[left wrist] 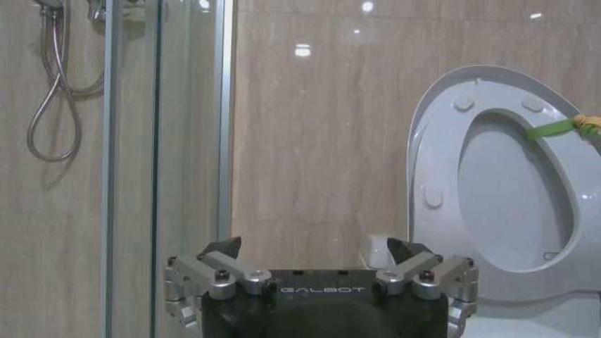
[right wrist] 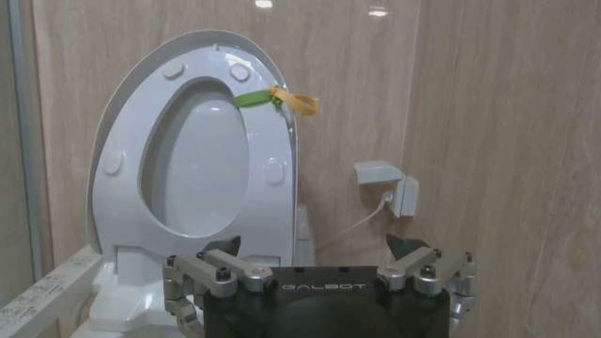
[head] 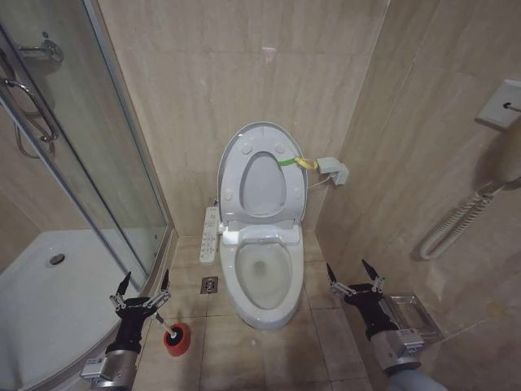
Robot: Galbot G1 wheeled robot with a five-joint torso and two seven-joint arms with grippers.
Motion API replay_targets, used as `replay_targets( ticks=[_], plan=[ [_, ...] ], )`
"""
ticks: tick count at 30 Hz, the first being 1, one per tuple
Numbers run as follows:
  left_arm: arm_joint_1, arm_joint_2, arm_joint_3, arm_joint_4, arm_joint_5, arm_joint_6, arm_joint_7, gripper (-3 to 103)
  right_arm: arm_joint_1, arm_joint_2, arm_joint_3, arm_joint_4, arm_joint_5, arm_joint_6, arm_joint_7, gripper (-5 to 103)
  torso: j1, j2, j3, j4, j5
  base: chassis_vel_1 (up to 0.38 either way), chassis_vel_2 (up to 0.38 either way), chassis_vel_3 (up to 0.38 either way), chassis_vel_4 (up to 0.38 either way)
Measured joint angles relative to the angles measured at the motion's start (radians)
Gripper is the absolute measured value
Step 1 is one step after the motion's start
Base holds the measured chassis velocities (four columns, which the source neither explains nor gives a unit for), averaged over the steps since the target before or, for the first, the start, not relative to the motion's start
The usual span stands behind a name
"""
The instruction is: Open the toilet lid, clean the toilet bowl with a toilet brush, close the toilet lid, and flush.
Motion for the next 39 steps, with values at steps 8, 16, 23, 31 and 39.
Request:
replay_targets(
  ticks=[8,16,23,31,39],
  plan=[
    [0.0,0.0,0.0,0.0,0.0,0.0,0.0,100,0.0,0.0,0.0,0.0,0.0,0.0,0.0,100,0.0,0.0,0.0,0.0,0.0,0.0,0.0,0.0,0.0],
    [0.0,0.0,0.0,0.0,0.0,0.0,0.0,100,0.0,0.0,0.0,0.0,0.0,0.0,0.0,100,0.0,0.0,0.0,0.0,0.0,0.0,0.0,0.0,0.0],
    [0.0,0.0,0.0,0.0,0.0,0.0,0.0,100,0.0,0.0,0.0,0.0,0.0,0.0,0.0,100,0.0,0.0,0.0,0.0,0.0,0.0,0.0,0.0,0.0],
    [0.0,0.0,0.0,0.0,0.0,0.0,0.0,100,0.0,0.0,0.0,0.0,0.0,0.0,0.0,100,0.0,0.0,0.0,0.0,0.0,0.0,0.0,0.0,0.0],
    [0.0,0.0,0.0,0.0,0.0,0.0,0.0,100,0.0,0.0,0.0,0.0,0.0,0.0,0.0,100,0.0,0.0,0.0,0.0,0.0,0.0,0.0,0.0,0.0]
  ],
)
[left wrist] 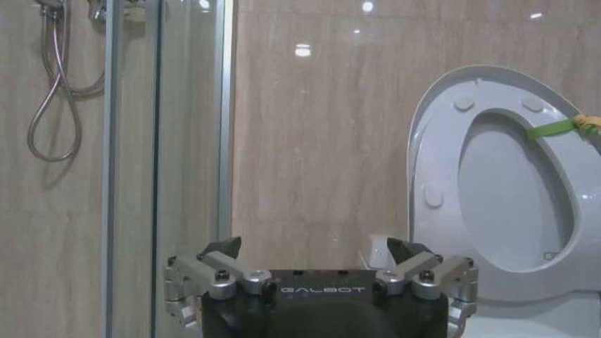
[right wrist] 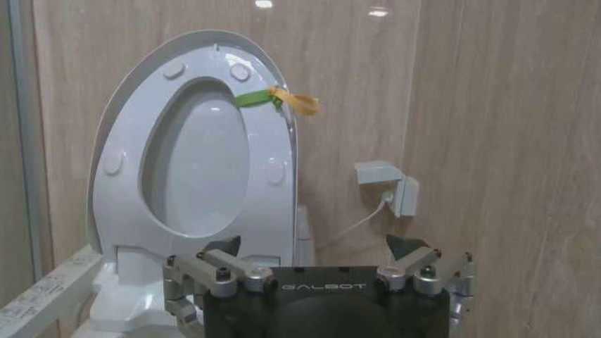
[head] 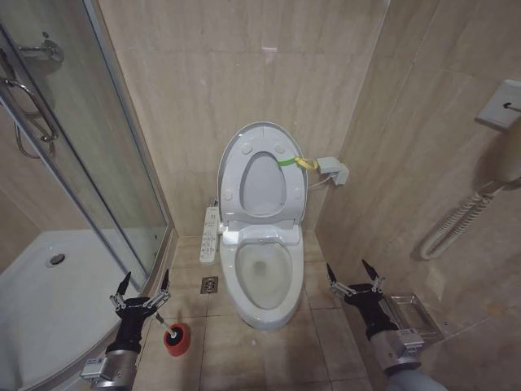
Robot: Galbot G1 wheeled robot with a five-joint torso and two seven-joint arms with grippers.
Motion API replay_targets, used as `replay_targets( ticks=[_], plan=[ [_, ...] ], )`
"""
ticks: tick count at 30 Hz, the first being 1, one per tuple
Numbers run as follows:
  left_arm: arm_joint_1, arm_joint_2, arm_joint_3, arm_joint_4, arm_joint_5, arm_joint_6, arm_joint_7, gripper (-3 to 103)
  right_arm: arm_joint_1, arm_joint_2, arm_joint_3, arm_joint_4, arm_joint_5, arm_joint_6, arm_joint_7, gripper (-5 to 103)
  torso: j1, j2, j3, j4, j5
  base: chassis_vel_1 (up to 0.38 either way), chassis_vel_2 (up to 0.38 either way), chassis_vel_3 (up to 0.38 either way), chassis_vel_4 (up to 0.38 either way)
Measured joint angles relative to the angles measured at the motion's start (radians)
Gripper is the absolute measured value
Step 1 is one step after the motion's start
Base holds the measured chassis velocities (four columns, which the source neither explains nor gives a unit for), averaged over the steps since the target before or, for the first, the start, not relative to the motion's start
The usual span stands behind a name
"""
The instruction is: Open the toilet lid, clean the toilet bowl with a toilet brush, close the toilet lid, and flush.
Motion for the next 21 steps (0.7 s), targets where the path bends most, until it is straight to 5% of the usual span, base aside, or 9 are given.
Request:
replay_targets(
  ticks=[21],
  plan=[
    [0.0,0.0,0.0,0.0,0.0,0.0,0.0,100,0.0,0.0,0.0,0.0,0.0,0.0,0.0,100,0.0,0.0,0.0,0.0,0.0,0.0,0.0,0.0,0.0]
  ],
)
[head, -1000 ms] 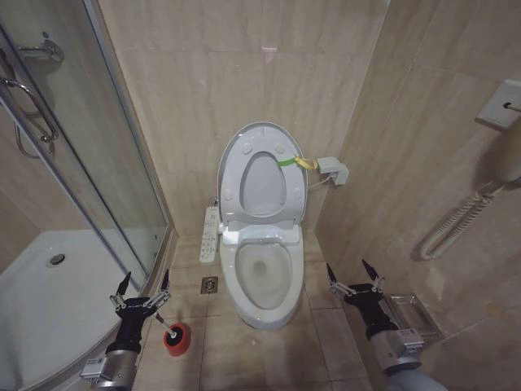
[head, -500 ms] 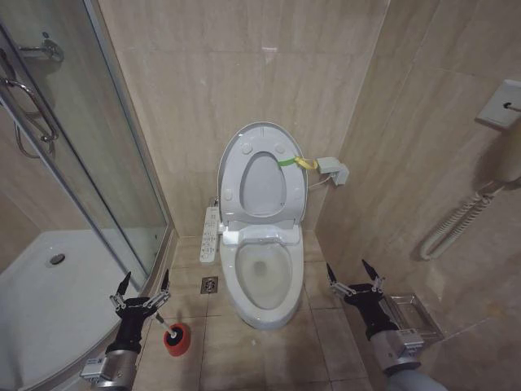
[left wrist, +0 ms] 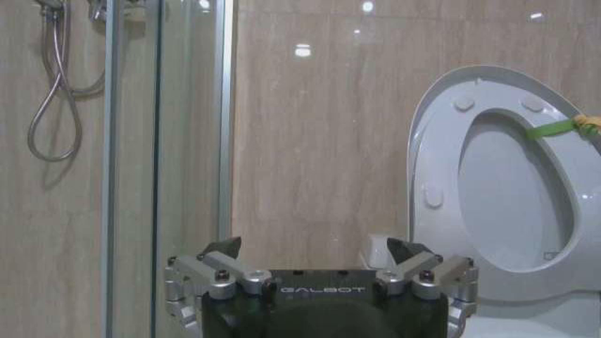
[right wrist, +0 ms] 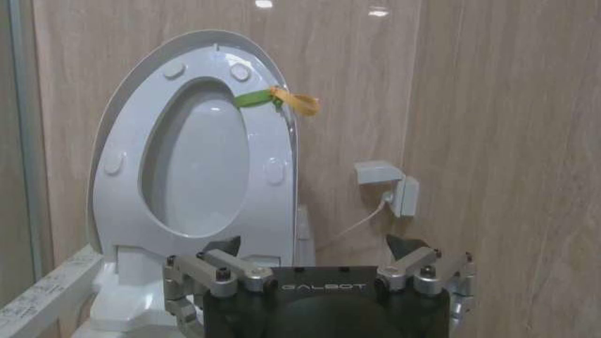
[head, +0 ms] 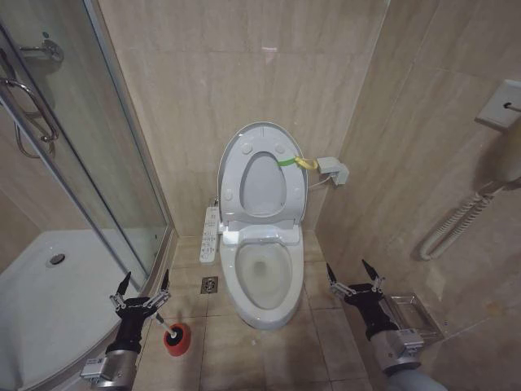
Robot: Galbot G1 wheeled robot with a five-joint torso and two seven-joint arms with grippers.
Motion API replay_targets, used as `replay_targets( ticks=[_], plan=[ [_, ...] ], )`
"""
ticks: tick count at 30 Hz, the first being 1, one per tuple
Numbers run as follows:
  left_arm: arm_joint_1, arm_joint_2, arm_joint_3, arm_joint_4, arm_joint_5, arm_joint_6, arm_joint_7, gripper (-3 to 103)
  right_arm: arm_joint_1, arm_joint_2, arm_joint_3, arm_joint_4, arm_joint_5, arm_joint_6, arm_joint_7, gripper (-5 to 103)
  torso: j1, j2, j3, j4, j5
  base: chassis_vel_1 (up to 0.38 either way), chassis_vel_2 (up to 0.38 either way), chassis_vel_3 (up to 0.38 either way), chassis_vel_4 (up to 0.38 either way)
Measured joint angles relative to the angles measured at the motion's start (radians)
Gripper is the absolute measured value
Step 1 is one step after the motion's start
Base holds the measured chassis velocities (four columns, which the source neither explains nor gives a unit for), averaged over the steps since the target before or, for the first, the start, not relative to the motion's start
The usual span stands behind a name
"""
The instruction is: Open the toilet lid, clean the toilet bowl with a toilet brush, close the toilet lid, and flush.
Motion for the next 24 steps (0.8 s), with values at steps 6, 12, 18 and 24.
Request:
replay_targets(
  ticks=[6,12,18,24],
  plan=[
    [0.0,0.0,0.0,0.0,0.0,0.0,0.0,100,0.0,0.0,0.0,0.0,0.0,0.0,0.0,100,0.0,0.0,0.0,0.0,0.0,0.0,0.0,0.0,0.0],
    [0.0,0.0,0.0,0.0,0.0,0.0,0.0,100,0.0,0.0,0.0,0.0,0.0,0.0,0.0,100,0.0,0.0,0.0,0.0,0.0,0.0,0.0,0.0,0.0],
    [0.0,0.0,0.0,0.0,0.0,0.0,0.0,100,0.0,0.0,0.0,0.0,0.0,0.0,0.0,100,0.0,0.0,0.0,0.0,0.0,0.0,0.0,0.0,0.0],
    [0.0,0.0,0.0,0.0,0.0,0.0,0.0,100,0.0,0.0,0.0,0.0,0.0,0.0,0.0,100,0.0,0.0,0.0,0.0,0.0,0.0,0.0,0.0,0.0]
  ],
)
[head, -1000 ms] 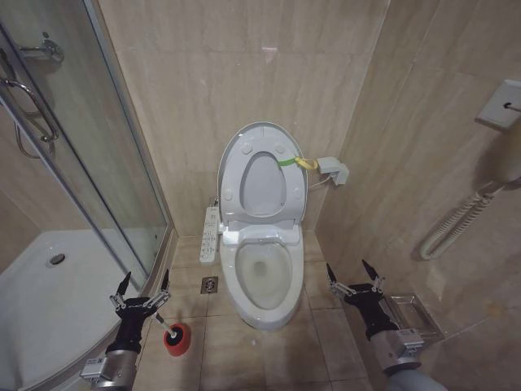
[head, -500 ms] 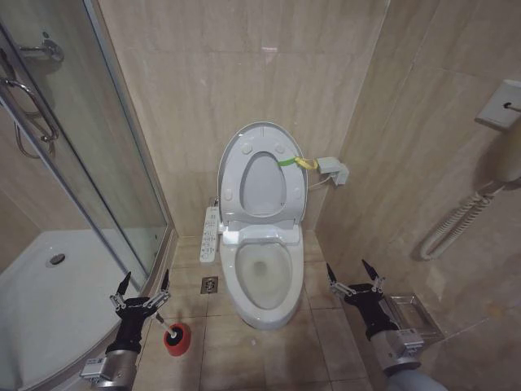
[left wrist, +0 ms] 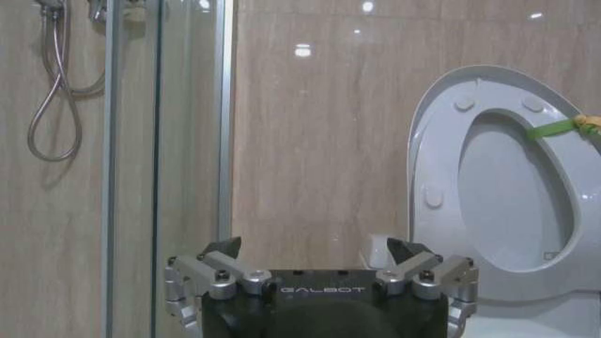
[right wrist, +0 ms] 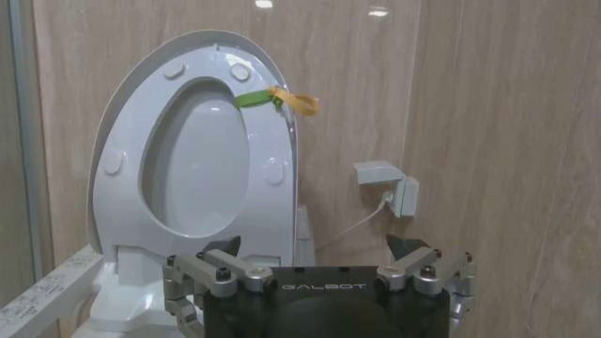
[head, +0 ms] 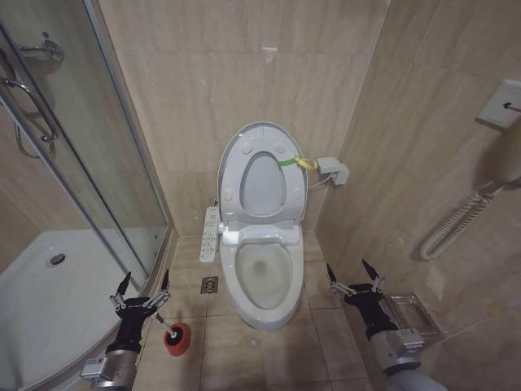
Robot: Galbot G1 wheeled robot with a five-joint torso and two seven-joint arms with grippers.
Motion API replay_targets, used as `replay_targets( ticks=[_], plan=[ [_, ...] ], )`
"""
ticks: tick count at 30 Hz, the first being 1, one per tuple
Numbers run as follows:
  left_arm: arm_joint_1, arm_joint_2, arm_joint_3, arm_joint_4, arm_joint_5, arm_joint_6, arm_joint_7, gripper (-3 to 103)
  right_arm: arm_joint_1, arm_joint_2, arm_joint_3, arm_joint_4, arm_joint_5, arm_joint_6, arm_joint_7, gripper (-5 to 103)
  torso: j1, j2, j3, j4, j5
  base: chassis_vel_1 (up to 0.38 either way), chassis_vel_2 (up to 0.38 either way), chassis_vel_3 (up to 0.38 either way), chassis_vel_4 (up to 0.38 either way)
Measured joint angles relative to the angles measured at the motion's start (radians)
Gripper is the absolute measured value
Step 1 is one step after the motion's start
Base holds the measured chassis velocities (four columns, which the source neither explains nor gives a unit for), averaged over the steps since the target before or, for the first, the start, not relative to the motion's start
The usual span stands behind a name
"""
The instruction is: Open the toilet lid, clean the toilet bowl with a toilet brush, close the toilet lid, and flush.
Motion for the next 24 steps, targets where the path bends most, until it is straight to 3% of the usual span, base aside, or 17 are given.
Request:
replay_targets(
  ticks=[24],
  plan=[
    [0.0,0.0,0.0,0.0,0.0,0.0,0.0,100,0.017,0.006,-0.003,-0.007,0.0,-0.015,-0.003,100,0.0,0.0,0.0,-0.0002,-0.0002,0.0,0.0,0.0,0.0]
  ],
)
